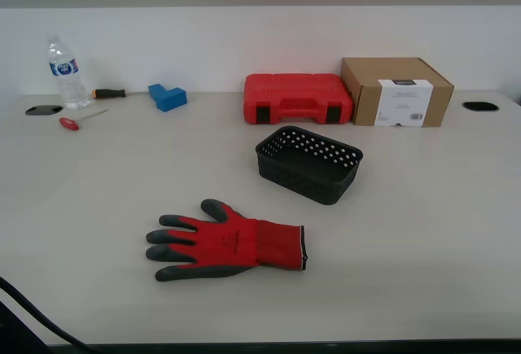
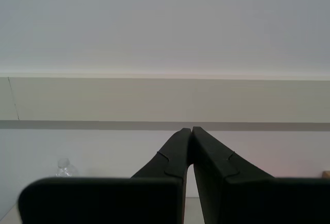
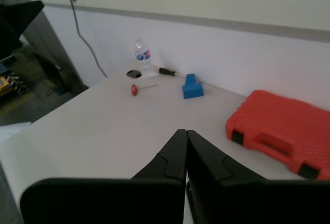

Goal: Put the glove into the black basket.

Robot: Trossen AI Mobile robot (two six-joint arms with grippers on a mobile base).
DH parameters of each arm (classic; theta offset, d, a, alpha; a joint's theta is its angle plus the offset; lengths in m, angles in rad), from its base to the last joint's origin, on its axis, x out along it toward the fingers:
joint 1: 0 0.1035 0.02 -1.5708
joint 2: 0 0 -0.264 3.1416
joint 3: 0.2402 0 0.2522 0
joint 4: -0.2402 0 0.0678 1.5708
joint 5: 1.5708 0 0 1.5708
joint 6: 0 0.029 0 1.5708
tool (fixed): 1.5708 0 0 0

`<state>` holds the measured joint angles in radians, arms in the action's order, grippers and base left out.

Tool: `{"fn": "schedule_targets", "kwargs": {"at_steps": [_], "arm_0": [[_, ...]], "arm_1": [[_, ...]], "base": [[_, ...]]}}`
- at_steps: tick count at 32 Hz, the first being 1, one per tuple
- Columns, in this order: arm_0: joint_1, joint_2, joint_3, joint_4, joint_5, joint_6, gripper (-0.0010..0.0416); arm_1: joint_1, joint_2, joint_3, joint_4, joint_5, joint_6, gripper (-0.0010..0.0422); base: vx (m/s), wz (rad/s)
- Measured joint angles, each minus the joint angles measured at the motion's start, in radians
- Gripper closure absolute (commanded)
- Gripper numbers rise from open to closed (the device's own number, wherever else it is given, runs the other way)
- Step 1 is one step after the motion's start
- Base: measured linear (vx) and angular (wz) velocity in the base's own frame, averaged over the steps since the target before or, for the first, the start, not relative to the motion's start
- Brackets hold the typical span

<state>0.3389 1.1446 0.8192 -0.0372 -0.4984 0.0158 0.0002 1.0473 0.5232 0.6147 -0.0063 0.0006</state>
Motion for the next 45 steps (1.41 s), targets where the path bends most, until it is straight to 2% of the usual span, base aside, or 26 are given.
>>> {"fn": "schedule_targets", "kwargs": {"at_steps": [6, 8, 9, 12, 19, 23, 31, 34, 36, 39, 41, 45], "arm_0": [[0.153, 0.166, 0.063, -0.053, 0.011, 0.011, 0.0405], [0.208, 0.247, 0.103, -0.045, 0.046, 0.012, 0.0405], [0.233, 0.294, 0.122, -0.106, 0.055, 0.011, 0.0405], [0.282, 0.419, 0.209, -0.161, 0.062, 0.006, 0.0405], [0.37, 0.645, 0.375, -0.241, 0.062, 0.002, 0.0405], [0.415, 0.753, 0.458, -0.325, 0.074, -0.024, 0.0405], [0.439, 0.911, 0.604, -0.471, 0.1, -0.043, 0.0405], [0.44, 0.946, 0.638, -0.525, 0.113, -0.077, 0.0405], [0.444, 0.975, 0.645, -0.573, 0.168, -0.127, 0.0405], [0.448, 0.977, 0.617, -0.581, 0.218, -0.171, 0.0405], [0.45, 0.976, 0.606, -0.576, 0.229, -0.195, 0.0405], [0.453, 0.978, 0.592, -0.571, 0.243, -0.282, 0.0405]], "arm_1": [[0.0, 0.0, 0.0, -0.003, 0.0, 0.0, 0.0412], [0.0, 0.0, 0.0, -0.002, -0.001, 0.0, 0.0412], [0.0, 0.0, 0.0, -0.004, 0.0, 0.0, 0.0412], [0.0, 0.0, 0.0, -0.005, -0.001, 0.0, 0.0412], [0.0, 0.0, 0.0, -0.006, -0.004, 0.0, 0.0412], [0.0, 0.0, 0.0, -0.006, -0.004, 0.0, 0.0412], [0.0, 0.0, 0.0, -0.005, -0.004, 0.0, 0.0412], [0.0, 0.0, 0.0, -0.006, -0.004, 0.0, 0.0412], [0.0, 0.0, 0.0, -0.005, -0.004, 0.0, 0.0412], [0.0, 0.0, 0.0, -0.006, -0.004, 0.0, 0.0412], [0.0, 0.0, 0.0, -0.005, -0.004, 0.0, 0.0412], [0.0, 0.0, 0.0, -0.006, -0.004, 0.0, 0.0412]], "base": [[0.0, 0.0], [0.0, 0.0], [0.0, 0.0], [0.0, 0.0], [0.0, 0.0], [0.0, 0.0], [0.0, 0.0], [0.0, 0.0], [0.0, 0.0], [0.0, 0.0], [0.0, 0.0], [0.0, 0.0]]}}
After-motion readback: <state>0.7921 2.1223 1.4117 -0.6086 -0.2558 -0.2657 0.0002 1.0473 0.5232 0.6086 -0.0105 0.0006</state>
